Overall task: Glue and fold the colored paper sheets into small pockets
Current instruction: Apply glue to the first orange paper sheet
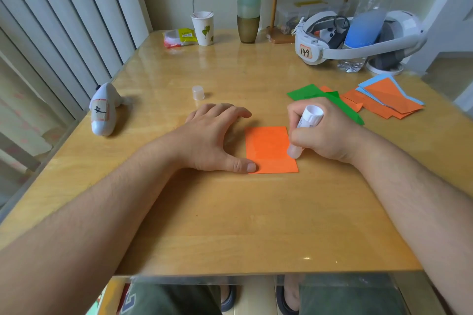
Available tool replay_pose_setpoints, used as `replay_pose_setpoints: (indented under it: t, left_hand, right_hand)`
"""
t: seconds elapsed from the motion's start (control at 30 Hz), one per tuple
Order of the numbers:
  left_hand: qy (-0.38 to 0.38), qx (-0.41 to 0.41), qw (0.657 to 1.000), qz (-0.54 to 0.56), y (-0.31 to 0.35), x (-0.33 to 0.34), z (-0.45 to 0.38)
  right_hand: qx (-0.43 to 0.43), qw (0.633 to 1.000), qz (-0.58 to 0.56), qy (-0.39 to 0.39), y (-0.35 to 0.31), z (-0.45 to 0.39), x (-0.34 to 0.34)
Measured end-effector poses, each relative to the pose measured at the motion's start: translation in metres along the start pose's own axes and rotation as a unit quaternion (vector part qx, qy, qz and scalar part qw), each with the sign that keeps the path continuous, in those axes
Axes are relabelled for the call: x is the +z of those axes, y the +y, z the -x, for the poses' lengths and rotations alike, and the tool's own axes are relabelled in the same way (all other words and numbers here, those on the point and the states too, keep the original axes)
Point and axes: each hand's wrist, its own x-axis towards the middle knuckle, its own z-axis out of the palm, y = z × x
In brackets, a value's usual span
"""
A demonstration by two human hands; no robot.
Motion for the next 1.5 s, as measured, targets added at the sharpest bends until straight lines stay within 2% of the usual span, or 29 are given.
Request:
replay_pose_setpoints:
  t: [0.1,0.17,0.3,0.47,0.87,1.5]
  left_hand:
    - [-0.006,0.002,1.0,0.006,-0.001,-0.001,0.001]
    - [-0.008,0.003,1.0,0.007,-0.001,-0.002,0.001]
    - [-0.015,0.001,1.0,0.007,0.0,-0.003,0.001]
    - [-0.023,0.001,1.0,0.007,-0.001,-0.004,0.002]
    - [-0.022,0.009,1.0,0.01,-0.002,-0.004,0.003]
    - [-0.021,0.016,0.999,0.021,-0.002,-0.005,0.003]
  right_hand:
    - [-0.036,0.995,-0.066,0.069,0.002,-0.002,0.001]
    - [-0.048,0.992,-0.085,0.078,0.001,-0.002,0.005]
    - [-0.054,0.994,-0.083,0.052,-0.001,-0.003,0.018]
    - [-0.035,0.999,-0.025,0.009,0.0,-0.004,0.029]
    - [0.0,1.0,0.017,-0.011,-0.01,-0.002,0.029]
    - [0.043,0.997,0.023,-0.055,-0.005,0.002,-0.001]
